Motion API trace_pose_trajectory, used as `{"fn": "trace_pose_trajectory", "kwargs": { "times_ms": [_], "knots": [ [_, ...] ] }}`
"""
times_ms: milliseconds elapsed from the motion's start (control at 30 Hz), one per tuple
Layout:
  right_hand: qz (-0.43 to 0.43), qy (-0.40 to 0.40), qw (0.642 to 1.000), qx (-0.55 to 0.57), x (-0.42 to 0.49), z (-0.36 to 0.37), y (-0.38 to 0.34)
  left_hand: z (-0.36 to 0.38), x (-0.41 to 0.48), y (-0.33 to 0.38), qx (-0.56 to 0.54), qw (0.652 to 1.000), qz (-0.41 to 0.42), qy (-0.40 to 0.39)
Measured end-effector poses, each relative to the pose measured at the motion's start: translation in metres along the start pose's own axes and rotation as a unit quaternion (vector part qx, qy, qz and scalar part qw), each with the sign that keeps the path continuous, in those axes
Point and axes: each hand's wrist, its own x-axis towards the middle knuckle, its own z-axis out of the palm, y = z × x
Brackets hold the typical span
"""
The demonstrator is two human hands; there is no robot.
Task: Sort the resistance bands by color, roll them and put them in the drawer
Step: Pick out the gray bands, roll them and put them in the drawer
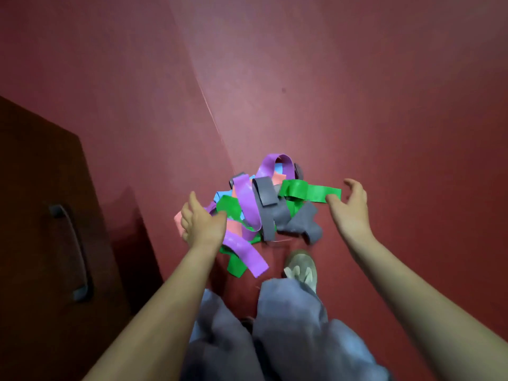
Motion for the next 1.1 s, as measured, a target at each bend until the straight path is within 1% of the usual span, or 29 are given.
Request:
{"fn": "trace_pose_trajectory", "kwargs": {
  "times_ms": [33, 100, 167, 233, 300, 400, 467, 500, 567, 633, 667, 767, 833, 867, 933, 1000, 1033, 1100],
  "knots": [
    [-0.005, 0.002, 1.0, 0.008, 0.003, 0.008, 0.009, 0.01, 0.006, -0.007, 0.0, 1.0, 0.006, 0.0],
    [-0.012, 0.0, 0.999, 0.03, 0.009, 0.024, 0.023, 0.025, 0.02, -0.024, 0.034, 0.999, 0.017, -0.004],
    [-0.016, -0.019, 0.997, 0.069, 0.012, 0.04, 0.035, 0.035, 0.031, -0.044, 0.075, 0.997, 0.022, -0.013],
    [-0.027, -0.048, 0.993, 0.105, 0.013, 0.056, 0.046, 0.041, 0.038, -0.065, 0.076, 0.997, 0.016, -0.021],
    [-0.046, -0.073, 0.99, 0.114, 0.015, 0.073, 0.053, 0.043, 0.047, -0.08, 0.061, 0.998, 0.012, -0.02],
    [-0.061, -0.119, 0.987, 0.092, 0.02, 0.095, 0.064, 0.046, 0.06, -0.095, 0.081, 0.996, 0.018, -0.037],
    [-0.098, -0.165, 0.98, 0.047, 0.032, 0.103, 0.069, 0.046, 0.078, -0.092, 0.063, 0.996, 0.06, -0.03],
    [-0.126, -0.183, 0.975, 0.003, 0.045, 0.106, 0.072, 0.053, 0.093, -0.085, 0.059, 0.994, 0.083, -0.025],
    [-0.219, -0.178, 0.952, -0.116, 0.059, 0.108, 0.077, 0.059, 0.107, -0.071, 0.066, 0.991, 0.12, -0.016],
    [-0.326, -0.151, 0.905, -0.227, 0.081, 0.116, 0.083, 0.083, 0.121, -0.056, 0.055, 0.983, 0.175, -0.023],
    [-0.361, -0.145, 0.883, -0.263, 0.091, 0.123, 0.083, 0.094, 0.124, -0.048, 0.048, 0.978, 0.2, -0.035],
    [-0.388, -0.165, 0.839, -0.345, 0.113, 0.151, 0.087, 0.124, 0.124, -0.035, 0.02, 0.967, 0.241, -0.084],
    [-0.423, -0.162, 0.791, -0.41, 0.124, 0.173, 0.096, 0.136, 0.124, -0.037, -0.008, 0.961, 0.258, -0.103],
    [-0.437, -0.161, 0.773, -0.43, 0.127, 0.181, 0.1, 0.139, 0.123, -0.04, -0.019, 0.96, 0.26, -0.106],
    [-0.448, -0.171, 0.76, -0.438, 0.134, 0.189, 0.104, 0.145, 0.122, -0.046, -0.042, 0.957, 0.263, -0.11],
    [-0.445, -0.197, 0.759, -0.433, 0.137, 0.191, 0.108, 0.148, 0.12, -0.055, -0.057, 0.957, 0.255, -0.127],
    [-0.44, -0.21, 0.763, -0.424, 0.136, 0.19, 0.111, 0.15, 0.118, -0.059, -0.071, 0.957, 0.241, -0.141],
    [-0.426, -0.217, 0.782, -0.401, 0.135, 0.187, 0.112, 0.154, 0.113, -0.063, -0.117, 0.961, 0.185, -0.169]
  ]
}}
